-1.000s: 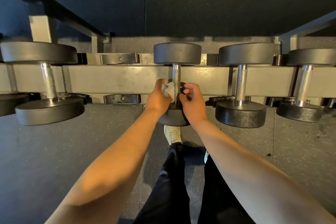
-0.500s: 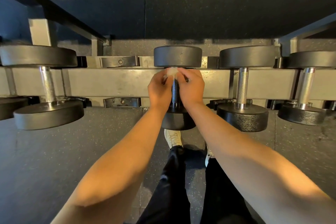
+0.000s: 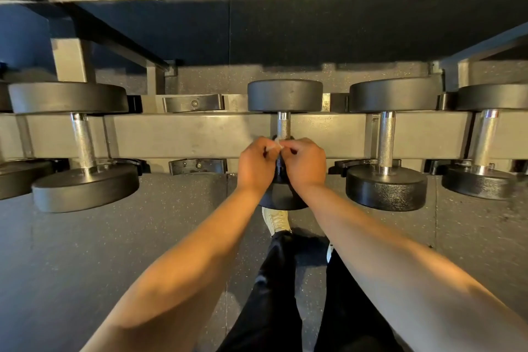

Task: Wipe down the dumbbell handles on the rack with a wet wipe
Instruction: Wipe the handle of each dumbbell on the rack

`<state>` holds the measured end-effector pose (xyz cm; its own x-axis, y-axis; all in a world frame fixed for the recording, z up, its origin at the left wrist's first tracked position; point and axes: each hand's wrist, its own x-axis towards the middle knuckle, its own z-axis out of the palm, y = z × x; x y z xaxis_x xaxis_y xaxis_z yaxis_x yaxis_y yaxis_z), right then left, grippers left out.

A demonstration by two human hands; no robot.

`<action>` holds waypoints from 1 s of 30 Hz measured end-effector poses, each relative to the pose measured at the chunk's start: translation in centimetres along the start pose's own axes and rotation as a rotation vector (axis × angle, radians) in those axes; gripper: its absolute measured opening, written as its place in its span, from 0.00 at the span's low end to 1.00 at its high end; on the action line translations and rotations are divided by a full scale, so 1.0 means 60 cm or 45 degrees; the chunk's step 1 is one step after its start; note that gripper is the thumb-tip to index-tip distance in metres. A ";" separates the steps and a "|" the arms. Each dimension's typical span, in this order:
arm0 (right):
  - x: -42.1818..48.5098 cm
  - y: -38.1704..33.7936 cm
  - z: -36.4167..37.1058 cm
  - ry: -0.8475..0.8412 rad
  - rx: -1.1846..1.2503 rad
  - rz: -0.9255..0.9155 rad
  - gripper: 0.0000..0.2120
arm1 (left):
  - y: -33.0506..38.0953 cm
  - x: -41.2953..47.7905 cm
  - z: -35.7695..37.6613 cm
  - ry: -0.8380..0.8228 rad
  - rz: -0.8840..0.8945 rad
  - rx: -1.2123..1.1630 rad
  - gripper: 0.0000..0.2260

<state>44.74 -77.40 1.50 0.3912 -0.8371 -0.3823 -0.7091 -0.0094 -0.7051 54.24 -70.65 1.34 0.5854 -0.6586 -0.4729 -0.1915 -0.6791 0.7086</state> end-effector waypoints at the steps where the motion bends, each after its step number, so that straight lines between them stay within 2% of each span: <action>1: -0.012 0.008 0.002 -0.016 -0.047 0.024 0.10 | -0.008 -0.011 0.000 -0.021 0.002 0.047 0.03; 6: -0.030 0.014 0.006 -0.042 -0.079 0.308 0.07 | -0.014 -0.046 0.004 -0.117 -0.120 0.074 0.05; 9: -0.024 0.005 -0.003 -0.083 -0.231 0.465 0.06 | -0.009 -0.053 0.009 -0.145 -0.094 0.095 0.05; 11: -0.022 0.005 -0.003 -0.115 -0.329 0.506 0.08 | -0.013 -0.060 0.010 -0.140 -0.040 0.085 0.06; 13: -0.023 0.014 0.000 -0.040 -0.302 0.519 0.07 | -0.010 -0.064 0.009 -0.127 -0.086 -0.061 0.08; 16: -0.018 0.016 -0.005 0.189 0.106 0.416 0.07 | 0.003 -0.060 0.018 0.032 -0.181 -0.240 0.15; 18: 0.007 0.002 -0.010 0.285 0.452 0.501 0.06 | 0.015 -0.055 0.028 0.143 -0.232 -0.161 0.18; 20: 0.036 -0.024 -0.014 0.277 0.865 0.698 0.06 | 0.020 -0.052 0.036 0.187 -0.247 0.000 0.19; 22: 0.054 -0.048 -0.015 0.195 1.029 0.733 0.06 | 0.017 -0.053 0.038 0.167 -0.237 0.068 0.19; 24: 0.060 -0.056 -0.011 0.096 0.900 0.628 0.08 | 0.015 -0.049 0.036 0.136 -0.261 0.075 0.18; 27: 0.053 -0.038 -0.003 -0.092 0.526 0.456 0.13 | 0.011 -0.042 0.035 0.103 -0.301 0.067 0.17; 29: 0.046 -0.017 -0.001 -0.207 0.294 0.448 0.10 | 0.010 -0.041 0.035 0.104 -0.304 0.056 0.18; 30: 0.045 -0.005 0.000 -0.254 0.212 0.456 0.12 | 0.008 -0.039 0.035 0.109 -0.303 0.044 0.20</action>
<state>46.01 -79.66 0.69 0.2554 -0.6491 -0.7165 -0.7225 0.3643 -0.5876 51.10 -70.09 1.67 0.6815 -0.4502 -0.5770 -0.0663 -0.8232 0.5639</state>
